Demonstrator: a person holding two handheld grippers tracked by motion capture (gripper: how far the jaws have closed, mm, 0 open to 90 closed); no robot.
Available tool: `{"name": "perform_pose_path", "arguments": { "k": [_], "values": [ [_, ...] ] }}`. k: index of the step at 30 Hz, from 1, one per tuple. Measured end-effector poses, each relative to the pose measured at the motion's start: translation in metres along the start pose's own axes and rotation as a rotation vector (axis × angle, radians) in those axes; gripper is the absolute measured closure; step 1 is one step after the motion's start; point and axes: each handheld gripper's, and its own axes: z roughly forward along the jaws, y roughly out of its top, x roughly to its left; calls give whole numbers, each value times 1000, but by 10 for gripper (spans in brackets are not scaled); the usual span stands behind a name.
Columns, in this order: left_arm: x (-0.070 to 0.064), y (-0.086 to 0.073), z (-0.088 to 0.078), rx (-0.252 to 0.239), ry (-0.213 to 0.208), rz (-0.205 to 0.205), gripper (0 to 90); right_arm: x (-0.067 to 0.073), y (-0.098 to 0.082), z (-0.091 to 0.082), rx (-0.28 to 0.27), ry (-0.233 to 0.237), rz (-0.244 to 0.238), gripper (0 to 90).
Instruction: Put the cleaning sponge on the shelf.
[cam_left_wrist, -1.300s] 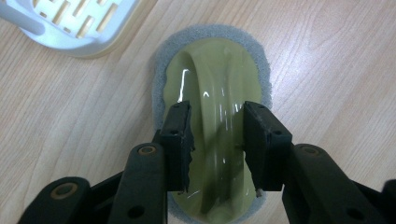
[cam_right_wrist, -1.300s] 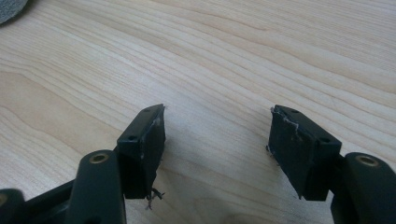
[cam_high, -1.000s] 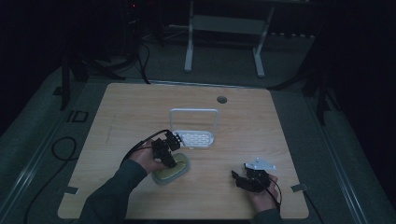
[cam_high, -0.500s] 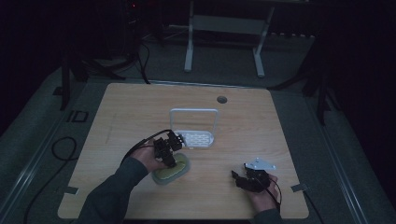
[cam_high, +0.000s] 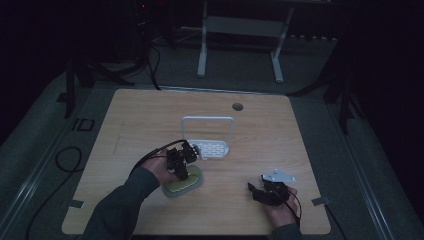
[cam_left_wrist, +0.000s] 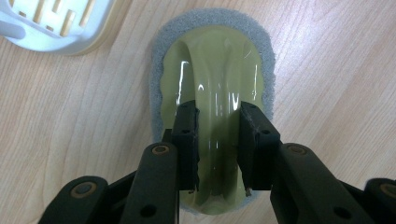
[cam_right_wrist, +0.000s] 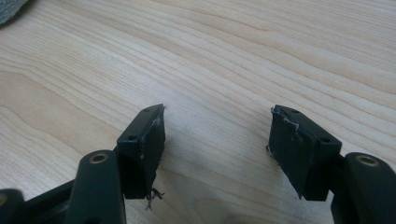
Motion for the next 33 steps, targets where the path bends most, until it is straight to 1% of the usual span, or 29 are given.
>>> {"name": "perform_pose_path", "arguments": {
  "k": [9,14,21,23,28,33],
  "values": [
    [0,2,0,18,0,15,705,0,0,0,0,0,0,357],
    [0,4,0,41,-1,38,704,0,0,0,0,1,0,357],
    [-3,5,0,63,5,50,702,0,0,0,0,2,-1,356],
    [-2,5,0,68,0,56,703,0,0,0,0,2,0,357],
    [-3,5,0,61,0,61,709,0,0,0,1,2,0,356],
    [-3,5,-1,48,17,81,712,0,0,0,1,2,-1,356]
  ]
}}
